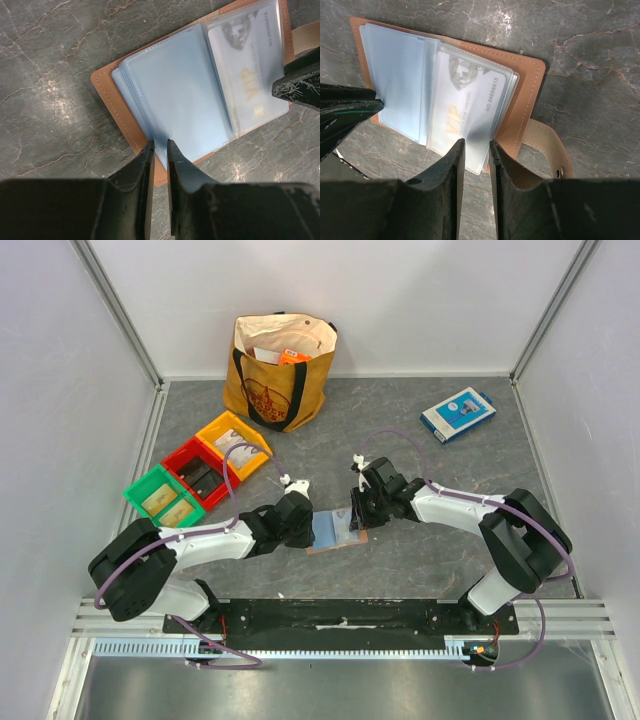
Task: Take the credit cards out of the card holder
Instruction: Remove the credit card from the card holder.
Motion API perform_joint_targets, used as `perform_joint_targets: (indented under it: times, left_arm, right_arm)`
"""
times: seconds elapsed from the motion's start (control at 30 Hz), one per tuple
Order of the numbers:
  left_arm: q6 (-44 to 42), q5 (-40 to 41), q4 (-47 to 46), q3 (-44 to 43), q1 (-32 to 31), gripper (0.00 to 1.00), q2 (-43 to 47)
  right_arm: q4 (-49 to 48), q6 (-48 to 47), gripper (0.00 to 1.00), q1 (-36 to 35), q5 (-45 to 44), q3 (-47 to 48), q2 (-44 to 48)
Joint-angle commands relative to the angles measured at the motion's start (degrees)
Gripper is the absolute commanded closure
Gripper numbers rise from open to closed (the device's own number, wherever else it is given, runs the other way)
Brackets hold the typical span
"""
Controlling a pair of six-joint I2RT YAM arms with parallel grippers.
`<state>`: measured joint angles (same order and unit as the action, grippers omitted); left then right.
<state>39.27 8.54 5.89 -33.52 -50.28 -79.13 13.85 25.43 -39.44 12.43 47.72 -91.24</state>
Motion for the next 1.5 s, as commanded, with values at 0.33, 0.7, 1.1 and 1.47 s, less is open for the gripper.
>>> perform_joint_targets:
  times: [0.33,0.7,1.1,1.47]
  left_arm:
    - [1.6,-1.2,-1.5,-0.2,-0.3,0.79,0.7]
    - [4.8,1.1,-3.5,3.1,-0.3,0.8,6.9]
    - [9.7,10.0,-2.1,9.2,-0.3,0.8,20.7]
    - [8.3,4.7,-5.1,7.3,-0.3,0.8,19.6]
  right_arm:
    - [-2.0,-0.1,0.67,-1.3,9.0,4.9,3.8]
    - [-4.7,1.0,0.62,-2.9,12.9,5.6,1.4]
    - [-4.7,0.9,0.51,-4.3,11.9,6.8,-0.1]
    - [0.7,0.8,0.36,-4.2,-13.7,4.4,9.2]
